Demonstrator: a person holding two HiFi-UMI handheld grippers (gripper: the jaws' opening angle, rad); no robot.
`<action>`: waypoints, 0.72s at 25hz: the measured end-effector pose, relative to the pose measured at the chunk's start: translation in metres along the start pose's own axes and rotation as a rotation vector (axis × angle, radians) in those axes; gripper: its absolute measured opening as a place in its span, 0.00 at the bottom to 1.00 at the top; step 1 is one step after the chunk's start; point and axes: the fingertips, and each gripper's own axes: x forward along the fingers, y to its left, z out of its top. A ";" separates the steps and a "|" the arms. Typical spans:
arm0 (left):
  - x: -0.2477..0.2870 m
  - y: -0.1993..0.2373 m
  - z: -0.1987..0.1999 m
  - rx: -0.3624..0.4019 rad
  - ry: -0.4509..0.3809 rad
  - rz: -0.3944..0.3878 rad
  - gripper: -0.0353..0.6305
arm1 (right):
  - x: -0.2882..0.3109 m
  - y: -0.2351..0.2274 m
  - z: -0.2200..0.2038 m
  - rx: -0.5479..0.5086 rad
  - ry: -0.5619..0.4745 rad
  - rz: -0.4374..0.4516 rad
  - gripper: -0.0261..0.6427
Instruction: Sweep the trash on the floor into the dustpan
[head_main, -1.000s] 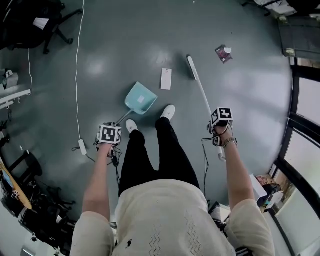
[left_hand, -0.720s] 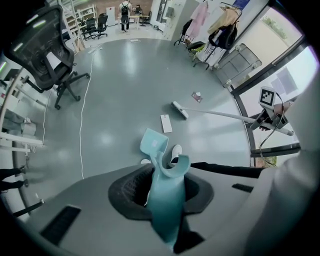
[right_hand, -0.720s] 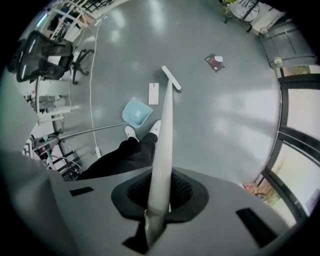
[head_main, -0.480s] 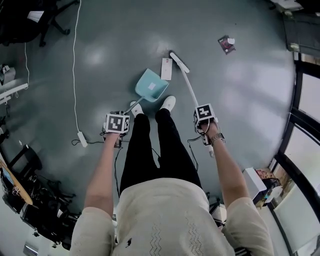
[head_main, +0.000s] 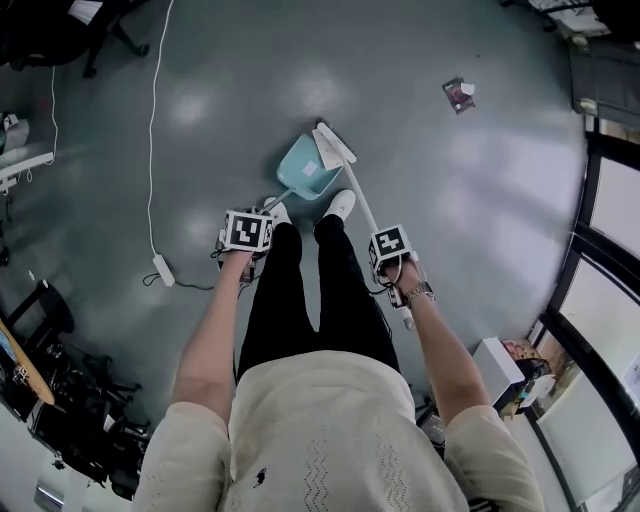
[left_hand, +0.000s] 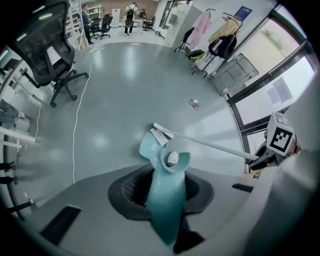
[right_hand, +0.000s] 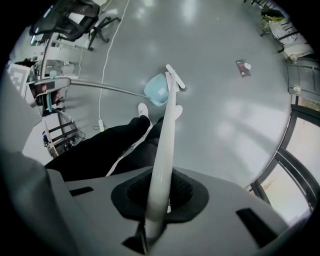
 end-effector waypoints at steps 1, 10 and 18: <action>0.000 0.003 0.000 0.004 0.001 0.000 0.19 | 0.001 0.009 -0.003 -0.010 0.009 0.004 0.11; -0.007 0.031 -0.007 0.133 0.060 0.074 0.19 | -0.003 0.066 -0.035 -0.032 0.068 0.074 0.11; -0.018 0.048 0.008 0.193 0.050 0.023 0.19 | -0.035 0.095 -0.062 0.158 -0.014 0.300 0.12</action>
